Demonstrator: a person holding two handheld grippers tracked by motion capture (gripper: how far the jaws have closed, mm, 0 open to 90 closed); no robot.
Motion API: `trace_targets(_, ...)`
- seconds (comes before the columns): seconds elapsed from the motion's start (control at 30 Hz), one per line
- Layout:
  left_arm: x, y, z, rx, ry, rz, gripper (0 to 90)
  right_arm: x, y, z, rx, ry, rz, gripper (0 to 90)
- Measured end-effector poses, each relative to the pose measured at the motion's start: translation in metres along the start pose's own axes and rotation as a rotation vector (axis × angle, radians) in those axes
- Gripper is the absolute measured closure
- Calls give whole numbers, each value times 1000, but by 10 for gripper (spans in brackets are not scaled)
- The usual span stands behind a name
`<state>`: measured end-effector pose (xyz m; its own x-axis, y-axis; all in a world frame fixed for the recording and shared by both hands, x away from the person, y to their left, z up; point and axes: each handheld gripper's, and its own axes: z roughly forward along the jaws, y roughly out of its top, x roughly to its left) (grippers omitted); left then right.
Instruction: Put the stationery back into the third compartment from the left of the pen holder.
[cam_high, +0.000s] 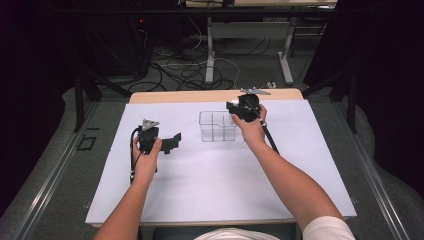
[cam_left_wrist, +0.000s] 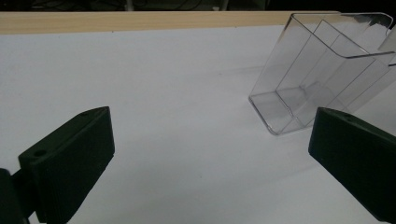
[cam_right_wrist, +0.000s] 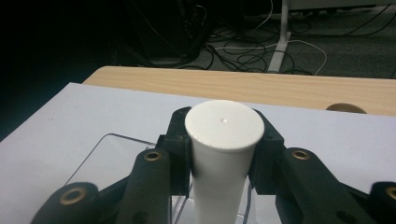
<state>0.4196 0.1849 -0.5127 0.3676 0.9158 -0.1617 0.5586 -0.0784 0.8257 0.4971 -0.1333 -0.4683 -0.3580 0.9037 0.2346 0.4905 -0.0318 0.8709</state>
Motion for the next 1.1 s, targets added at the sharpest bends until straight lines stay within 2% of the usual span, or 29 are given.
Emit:
trace_targets(0.07,0,-1,1,3,-7,4,1,1,-1,1,4,-1,1,659)
trace_targets(0.23,1,-4,4,15,7,11,1,3,-4,5,10,-6,-31,658)
trace_targets(0.5,0,-5,6,26,6,11,1,6,-7,9,23,-9,-69,657)
trace_targets(0.7,0,-6,7,34,8,13,1,8,-9,10,33,-7,-69,650)
trace_targets(1.1,1,-6,7,31,11,8,1,7,-3,-1,2,6,-74,466)
